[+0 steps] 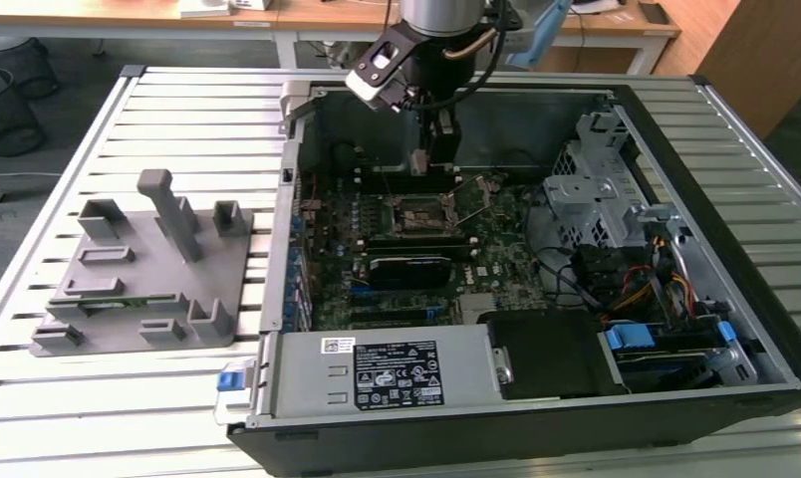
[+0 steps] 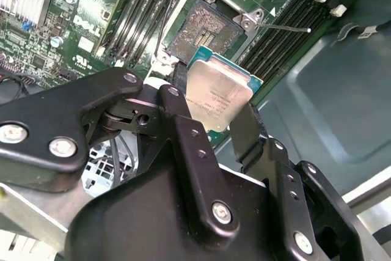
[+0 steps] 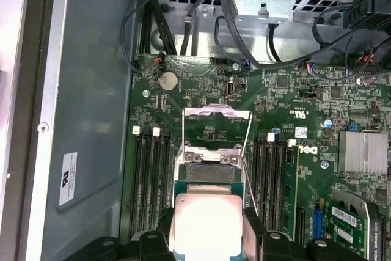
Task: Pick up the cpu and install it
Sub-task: 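Place the cpu into insertion slot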
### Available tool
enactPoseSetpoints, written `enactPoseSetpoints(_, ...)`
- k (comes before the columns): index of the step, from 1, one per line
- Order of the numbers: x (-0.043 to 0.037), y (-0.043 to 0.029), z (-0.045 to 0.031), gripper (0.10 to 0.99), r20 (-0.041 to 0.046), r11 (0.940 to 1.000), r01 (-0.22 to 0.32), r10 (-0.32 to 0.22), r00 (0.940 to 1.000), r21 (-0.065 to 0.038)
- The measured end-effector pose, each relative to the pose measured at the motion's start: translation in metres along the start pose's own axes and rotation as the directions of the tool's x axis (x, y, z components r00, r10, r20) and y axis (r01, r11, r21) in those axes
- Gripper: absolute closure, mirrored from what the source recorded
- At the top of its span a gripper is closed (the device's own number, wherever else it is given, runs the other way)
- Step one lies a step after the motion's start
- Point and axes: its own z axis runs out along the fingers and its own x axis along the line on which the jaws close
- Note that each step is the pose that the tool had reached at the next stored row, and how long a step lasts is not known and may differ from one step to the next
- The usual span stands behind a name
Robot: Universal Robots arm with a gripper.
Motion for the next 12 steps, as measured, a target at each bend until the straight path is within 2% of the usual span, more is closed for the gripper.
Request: enactPoseSetpoints(12, -0.0013, -0.0015, 0.0102, 0.561, 0.0002, 1.0, -0.002, 0.002, 1.0, 0.0)
